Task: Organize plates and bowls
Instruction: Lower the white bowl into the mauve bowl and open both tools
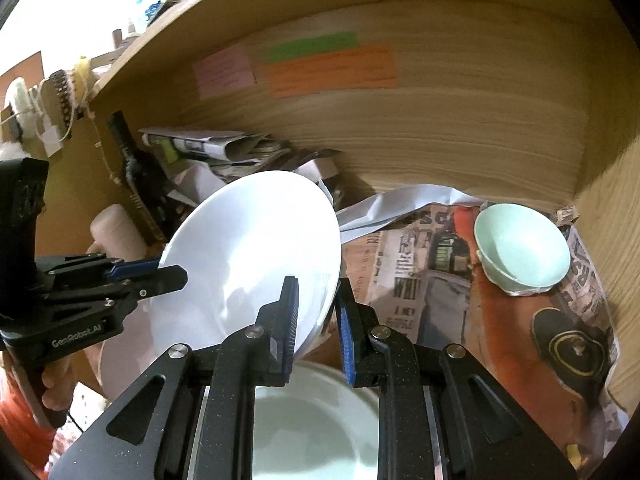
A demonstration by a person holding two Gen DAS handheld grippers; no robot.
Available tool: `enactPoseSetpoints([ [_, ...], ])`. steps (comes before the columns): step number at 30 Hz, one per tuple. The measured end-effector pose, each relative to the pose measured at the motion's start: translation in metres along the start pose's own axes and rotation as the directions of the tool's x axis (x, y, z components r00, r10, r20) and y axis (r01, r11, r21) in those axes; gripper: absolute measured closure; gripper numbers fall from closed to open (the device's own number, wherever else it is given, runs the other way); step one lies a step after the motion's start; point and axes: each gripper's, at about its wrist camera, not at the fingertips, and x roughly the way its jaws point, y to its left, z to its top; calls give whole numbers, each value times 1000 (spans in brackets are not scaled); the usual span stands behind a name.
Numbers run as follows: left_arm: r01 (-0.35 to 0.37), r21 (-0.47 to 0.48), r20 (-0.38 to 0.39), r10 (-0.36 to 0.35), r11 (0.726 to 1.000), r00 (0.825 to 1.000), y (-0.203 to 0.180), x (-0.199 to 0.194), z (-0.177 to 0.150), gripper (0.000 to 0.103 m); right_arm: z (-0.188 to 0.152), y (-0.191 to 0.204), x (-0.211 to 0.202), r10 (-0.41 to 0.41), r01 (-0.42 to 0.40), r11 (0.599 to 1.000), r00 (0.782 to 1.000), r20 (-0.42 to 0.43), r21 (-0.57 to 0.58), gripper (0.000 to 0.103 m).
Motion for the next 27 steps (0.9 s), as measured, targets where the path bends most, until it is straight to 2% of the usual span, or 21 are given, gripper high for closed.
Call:
enactPoseSetpoints([
  [13, -7, -80, 33, 10, 997, 999, 26, -35, -42, 84, -18, 41, -7, 45, -45, 998, 999, -10, -46, 86],
  [27, -66, -155, 37, 72, 986, 997, 60, -58, -82, 84, -40, 80, 13, 116, -122, 989, 991, -73, -79, 86],
])
